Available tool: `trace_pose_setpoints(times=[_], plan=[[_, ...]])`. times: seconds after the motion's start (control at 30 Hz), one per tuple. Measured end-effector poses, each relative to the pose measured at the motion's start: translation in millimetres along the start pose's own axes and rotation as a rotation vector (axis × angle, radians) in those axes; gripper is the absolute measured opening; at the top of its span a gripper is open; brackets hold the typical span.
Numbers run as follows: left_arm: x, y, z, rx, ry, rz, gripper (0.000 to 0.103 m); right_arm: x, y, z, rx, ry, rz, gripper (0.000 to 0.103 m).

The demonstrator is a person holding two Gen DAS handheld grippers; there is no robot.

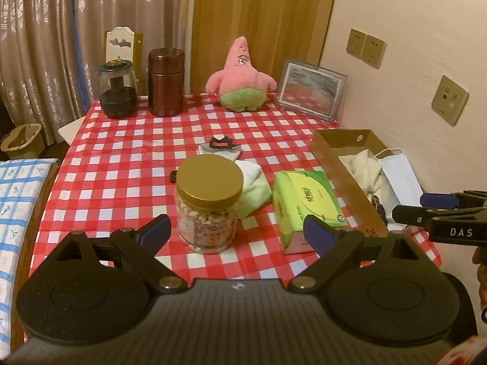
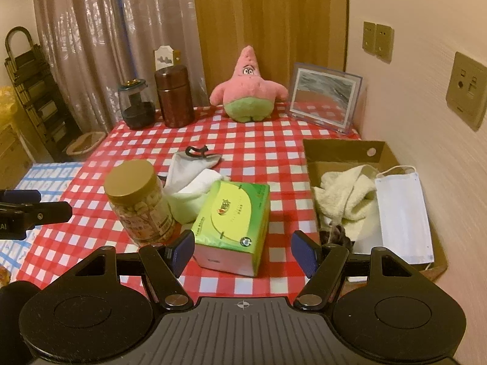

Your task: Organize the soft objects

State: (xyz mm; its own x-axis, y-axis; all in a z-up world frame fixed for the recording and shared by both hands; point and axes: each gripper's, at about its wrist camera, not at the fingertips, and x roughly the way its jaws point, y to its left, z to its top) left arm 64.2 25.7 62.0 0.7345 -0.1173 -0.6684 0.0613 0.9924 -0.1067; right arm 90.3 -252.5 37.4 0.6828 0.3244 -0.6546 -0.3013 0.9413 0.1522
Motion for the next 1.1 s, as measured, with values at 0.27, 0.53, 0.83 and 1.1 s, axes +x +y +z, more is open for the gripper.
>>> trace_pose_setpoints(times=[0.27,0.53,0.83,1.1], plan=[[-1.6,17.8,9.0,0.020,-0.033,0.011,0.092,12.2,4.9,11.8,-0.034,-0.006,0.020,0.070],[9.6,52.1,33.4,0.014,-0.023,0.011,0.092,36.5,2.0,38.4,-0.068,-0.022,0.040,0.070],[45.5,90.1,66.1,0.069,0.013,-0.001,0.092,81.5,4.4,71.5,-0.217,-0.008,0.124,0.070],[95.7,123.1,84.5,0.144,0.076,0.005,0.092,135.8,11.6,93.3,-0.426,0.049,0.165,0.070]])
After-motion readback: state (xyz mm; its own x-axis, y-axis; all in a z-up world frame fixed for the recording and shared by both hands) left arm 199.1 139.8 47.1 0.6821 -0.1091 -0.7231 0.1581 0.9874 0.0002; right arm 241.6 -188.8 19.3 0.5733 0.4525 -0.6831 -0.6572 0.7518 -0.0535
